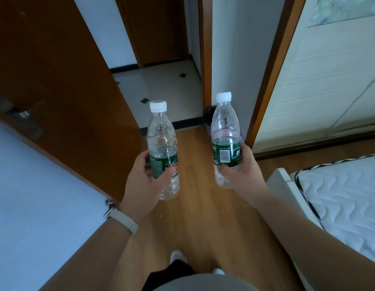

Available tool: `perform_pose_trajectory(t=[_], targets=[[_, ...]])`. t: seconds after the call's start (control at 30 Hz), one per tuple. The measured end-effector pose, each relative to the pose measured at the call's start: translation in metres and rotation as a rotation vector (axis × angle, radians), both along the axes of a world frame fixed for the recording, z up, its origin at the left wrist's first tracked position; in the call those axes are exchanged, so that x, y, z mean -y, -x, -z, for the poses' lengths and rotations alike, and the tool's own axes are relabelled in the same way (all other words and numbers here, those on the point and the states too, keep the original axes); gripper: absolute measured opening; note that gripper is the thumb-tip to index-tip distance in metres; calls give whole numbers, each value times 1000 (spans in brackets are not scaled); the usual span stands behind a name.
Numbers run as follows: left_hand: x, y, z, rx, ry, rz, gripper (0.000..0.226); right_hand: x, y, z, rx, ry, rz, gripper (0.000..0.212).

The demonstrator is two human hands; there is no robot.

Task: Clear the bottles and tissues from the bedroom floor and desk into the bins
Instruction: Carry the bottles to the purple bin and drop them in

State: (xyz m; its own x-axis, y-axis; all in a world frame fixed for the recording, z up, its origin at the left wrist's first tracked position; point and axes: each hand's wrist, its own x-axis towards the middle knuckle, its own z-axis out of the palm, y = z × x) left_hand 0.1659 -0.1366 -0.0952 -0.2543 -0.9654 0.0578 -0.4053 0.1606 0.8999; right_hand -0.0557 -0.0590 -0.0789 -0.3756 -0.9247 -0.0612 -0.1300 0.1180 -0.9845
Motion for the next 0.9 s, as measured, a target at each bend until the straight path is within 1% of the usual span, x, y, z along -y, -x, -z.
perform_pose_trajectory(t=[0.07, 0.2, 0.3, 0.4, 0.53, 0.63, 0.73, 0.9], targets=[[18, 7, 5, -4, 4, 7, 60, 14, 9, 5, 0, -26, 29, 39], [64, 19, 18, 0, -13, 40, 56, 53, 20, 16, -56, -88, 89, 45], [113, 31, 31, 2, -36, 78, 58, 89, 31, 21, -63, -100, 172, 44], [165, 44, 39, 1, -56, 149, 61, 128, 38, 20, -104, -105, 229, 38], [235, 63, 38, -66, -84, 210, 59, 189, 44, 16, -161, -127, 271, 34], [281, 72, 39, -111, -107, 261, 61, 232, 47, 20, -179, -163, 354, 52], [322, 77, 42, -121, -117, 314, 59, 266, 46, 26, -184, -157, 398, 61], [366, 87, 43, -113, -119, 340, 53, 299, 53, 37, -184, -181, 451, 63]])
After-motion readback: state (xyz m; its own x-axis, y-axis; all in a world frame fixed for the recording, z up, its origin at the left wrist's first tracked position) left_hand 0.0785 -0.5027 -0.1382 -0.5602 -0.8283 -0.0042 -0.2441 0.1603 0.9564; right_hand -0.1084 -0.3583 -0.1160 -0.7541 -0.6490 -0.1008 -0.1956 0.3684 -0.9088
